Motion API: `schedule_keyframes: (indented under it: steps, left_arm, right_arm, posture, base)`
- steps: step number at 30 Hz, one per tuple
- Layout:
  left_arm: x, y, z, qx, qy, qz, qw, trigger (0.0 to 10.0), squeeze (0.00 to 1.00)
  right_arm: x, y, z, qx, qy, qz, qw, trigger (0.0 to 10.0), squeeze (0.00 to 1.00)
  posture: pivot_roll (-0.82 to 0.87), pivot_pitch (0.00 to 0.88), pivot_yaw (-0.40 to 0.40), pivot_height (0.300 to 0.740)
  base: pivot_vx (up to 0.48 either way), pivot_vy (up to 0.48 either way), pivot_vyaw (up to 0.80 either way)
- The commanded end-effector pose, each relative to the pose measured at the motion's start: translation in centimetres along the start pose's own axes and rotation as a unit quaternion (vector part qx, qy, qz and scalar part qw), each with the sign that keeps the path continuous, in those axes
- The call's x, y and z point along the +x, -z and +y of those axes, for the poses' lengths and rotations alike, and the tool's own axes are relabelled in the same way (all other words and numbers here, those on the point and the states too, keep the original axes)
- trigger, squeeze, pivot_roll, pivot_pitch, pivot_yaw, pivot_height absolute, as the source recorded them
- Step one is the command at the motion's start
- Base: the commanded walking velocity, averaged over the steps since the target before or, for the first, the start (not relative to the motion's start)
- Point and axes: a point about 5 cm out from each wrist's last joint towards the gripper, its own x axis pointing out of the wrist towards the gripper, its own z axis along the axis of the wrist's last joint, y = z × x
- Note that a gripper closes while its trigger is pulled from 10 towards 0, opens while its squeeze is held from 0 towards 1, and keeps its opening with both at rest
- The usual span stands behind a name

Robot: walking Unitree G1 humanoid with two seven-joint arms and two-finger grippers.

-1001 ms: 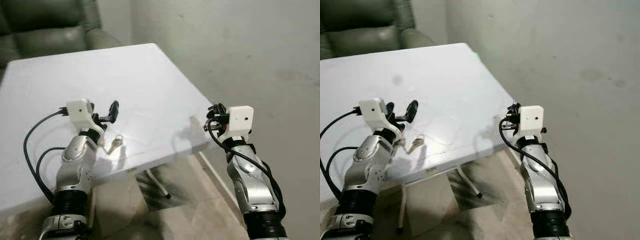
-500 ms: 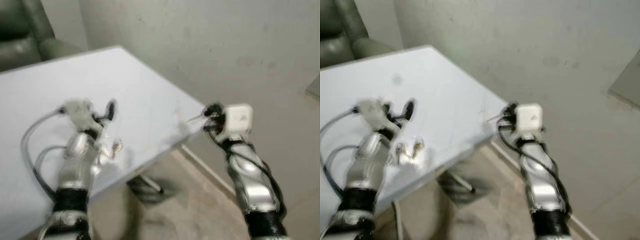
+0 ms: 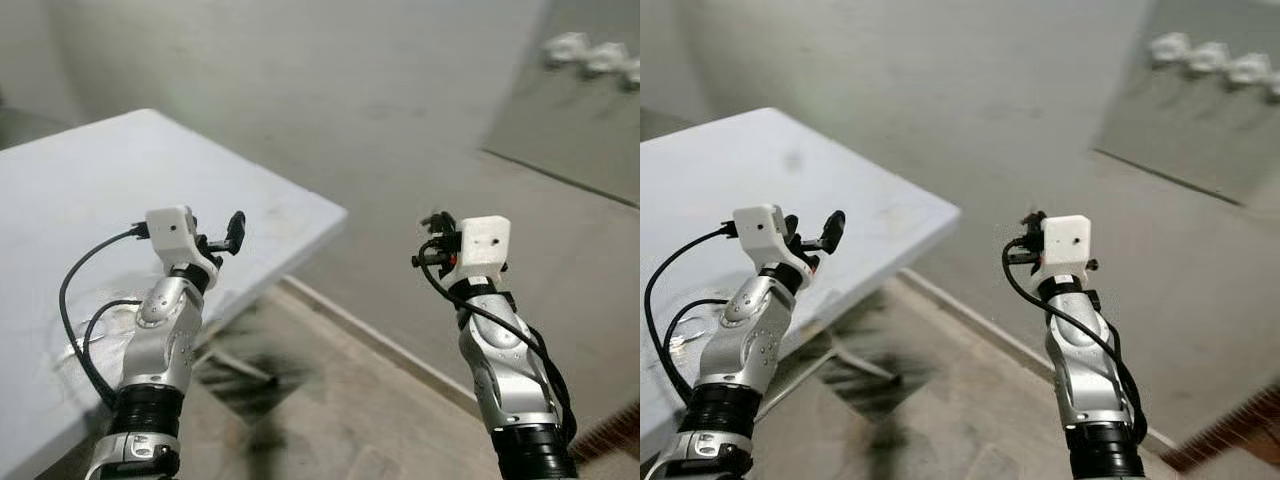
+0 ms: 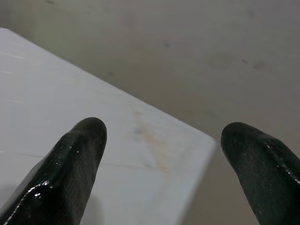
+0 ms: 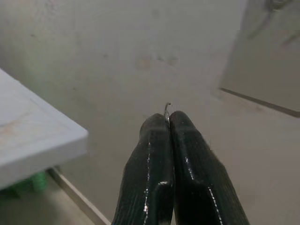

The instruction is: Hang keys on a hook

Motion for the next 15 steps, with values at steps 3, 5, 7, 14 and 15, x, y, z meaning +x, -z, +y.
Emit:
schedule_keyframes:
  steps: [3, 5, 7, 14, 15]
  left_arm:
    - [0.0, -0.2, -0.3, -0.001, 0.005, 0.0, 1.0, 10.0, 0.0]
    - [0.0, 0.0, -0.6, -0.004, 0.011, 0.001, 1.0, 10.0, 0.0]
    - [0.1, 0.1, -0.9, 0.0, 0.02, 0.004, 1.0, 10.0, 0.0]
    - [0.2, 0.3, -1.8, 0.002, 0.031, 0.009, 0.999, 10.0, 0.0]
    - [0.3, 0.3, -1.9, 0.002, 0.031, 0.01, 0.999, 10.0, 0.0]
  right_arm:
    - [0.1, -0.3, 0.0, 0.0, -0.002, -0.003, 1.0, 10.0, 0.0]
    - [0.0, -0.3, 0.0, 0.0, -0.002, -0.002, 1.0, 10.0, 0.0]
    - [0.0, -0.3, -0.1, 0.0, -0.001, -0.001, 1.0, 10.0, 0.0]
    - [-0.1, -0.2, 0.0, 0.001, -0.001, 0.002, 1.0, 10.0, 0.0]
    - [-0.2, -0.2, 0.1, 0.002, -0.002, 0.003, 1.0, 10.0, 0.0]
  posture:
    - [-0.04, 0.0, -0.045, 0.74]
    - [-0.04, 0.0, -0.046, 0.74]
    - [-0.04, 0.0, -0.048, 0.74]
    - [-0.04, 0.0, -0.053, 0.74]
    - [-0.04, 0.0, -0.054, 0.74]
  base:
    - [0.0, 0.0, -0.77]
    - [0.0, 0.0, -0.77]
    - [0.0, 0.0, -0.77]
    - [0.0, 0.0, -0.77]
    - [0.0, 0.0, -0.77]
